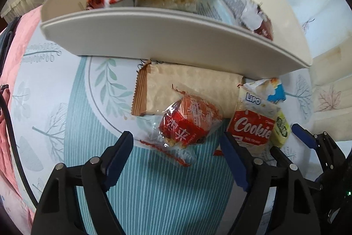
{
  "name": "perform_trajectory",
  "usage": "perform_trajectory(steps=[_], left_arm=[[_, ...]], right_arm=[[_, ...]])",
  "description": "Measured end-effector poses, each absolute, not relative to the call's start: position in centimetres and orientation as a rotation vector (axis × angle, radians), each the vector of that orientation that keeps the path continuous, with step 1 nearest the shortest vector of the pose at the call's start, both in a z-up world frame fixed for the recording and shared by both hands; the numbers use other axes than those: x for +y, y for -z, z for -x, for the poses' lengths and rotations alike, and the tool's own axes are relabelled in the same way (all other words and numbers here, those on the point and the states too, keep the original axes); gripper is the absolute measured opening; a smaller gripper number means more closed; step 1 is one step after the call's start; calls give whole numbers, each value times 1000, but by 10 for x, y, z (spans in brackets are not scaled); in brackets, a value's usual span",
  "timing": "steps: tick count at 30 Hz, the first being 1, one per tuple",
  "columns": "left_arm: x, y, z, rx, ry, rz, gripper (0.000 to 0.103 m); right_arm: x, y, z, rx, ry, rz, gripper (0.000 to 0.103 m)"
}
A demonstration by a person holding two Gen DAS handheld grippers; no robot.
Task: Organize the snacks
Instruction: 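Withdraw both grippers from the tray toward the remaining snacks, then grasp the red candy with the left gripper while the right gripper grasps the green cake pack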
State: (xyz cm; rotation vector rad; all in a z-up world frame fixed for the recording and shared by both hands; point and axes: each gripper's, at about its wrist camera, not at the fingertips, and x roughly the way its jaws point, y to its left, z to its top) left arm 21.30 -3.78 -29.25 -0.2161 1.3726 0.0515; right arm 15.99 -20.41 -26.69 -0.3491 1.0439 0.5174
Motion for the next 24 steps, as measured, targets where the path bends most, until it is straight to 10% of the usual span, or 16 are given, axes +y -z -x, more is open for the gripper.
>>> perform_trajectory(steps=[24], left_arm=[[-29, 308, -221, 1375, -9, 265, 56]], right_arm=[[-188, 273, -171, 1049, -536, 381, 38]])
